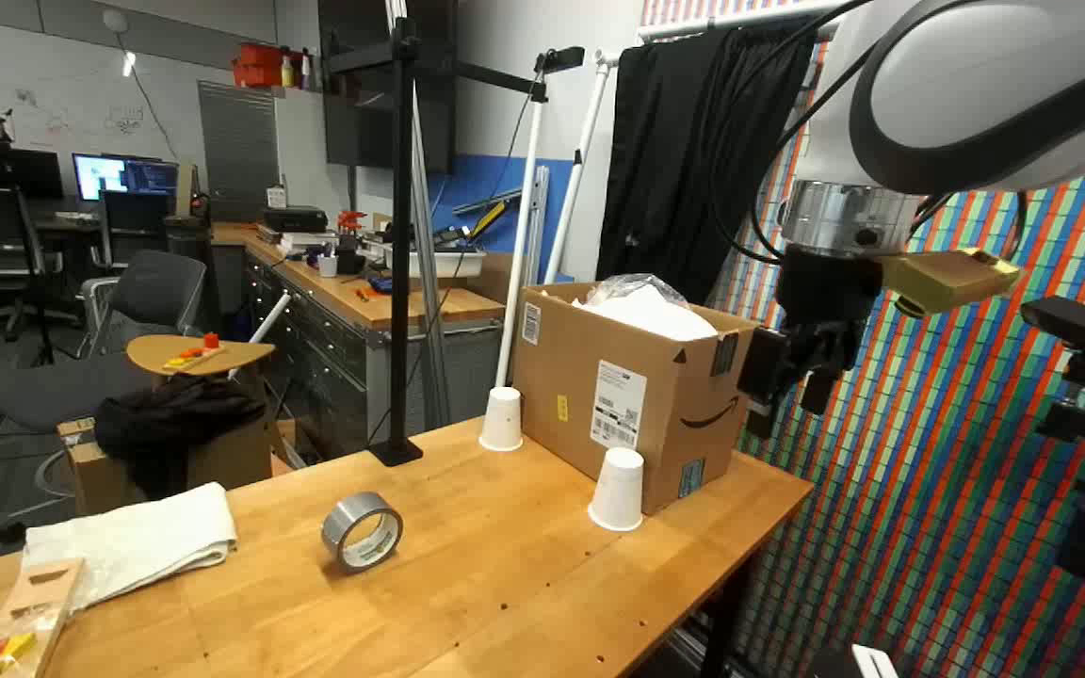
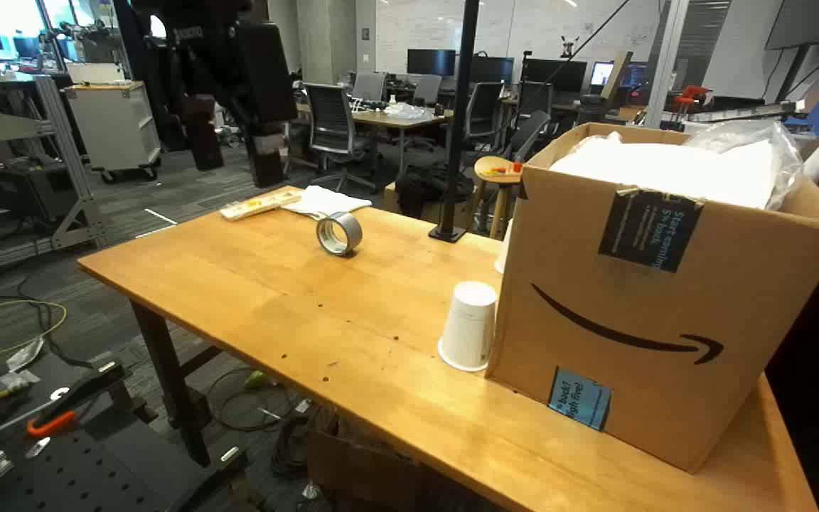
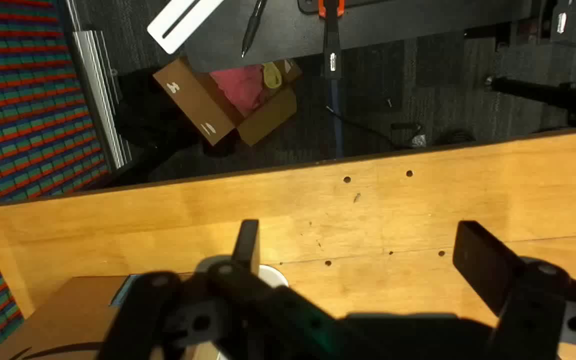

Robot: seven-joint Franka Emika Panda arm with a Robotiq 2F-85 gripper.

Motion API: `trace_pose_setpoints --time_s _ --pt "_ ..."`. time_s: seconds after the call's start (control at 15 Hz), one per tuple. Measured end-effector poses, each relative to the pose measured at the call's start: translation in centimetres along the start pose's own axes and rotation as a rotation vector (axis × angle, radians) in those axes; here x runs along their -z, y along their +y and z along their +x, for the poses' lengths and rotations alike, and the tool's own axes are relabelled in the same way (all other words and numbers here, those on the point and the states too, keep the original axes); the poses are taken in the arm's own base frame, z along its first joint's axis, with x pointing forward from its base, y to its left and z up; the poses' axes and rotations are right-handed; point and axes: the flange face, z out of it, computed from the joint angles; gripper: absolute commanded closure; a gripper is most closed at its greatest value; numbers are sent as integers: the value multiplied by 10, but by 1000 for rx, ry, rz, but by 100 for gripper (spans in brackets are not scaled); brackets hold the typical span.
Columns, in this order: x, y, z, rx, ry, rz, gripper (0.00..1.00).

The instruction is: Move the grey tape to the right

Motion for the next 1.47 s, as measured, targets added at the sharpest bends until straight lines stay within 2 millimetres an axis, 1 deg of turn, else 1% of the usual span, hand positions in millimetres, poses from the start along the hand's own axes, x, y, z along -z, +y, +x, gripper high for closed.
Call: trace_pose_setpoints --time_s 0.47,0.67,0.87,1.2,1.47 --pt "1 -1 0 4 1 -1 0" --pt "1 -13 3 27 0 -11 0" --pt "1 -36 6 53 -5 -19 0" --pt "-4 -86 13 98 -10 4 0" --pt "-8 -124 23 139 13 50 0"
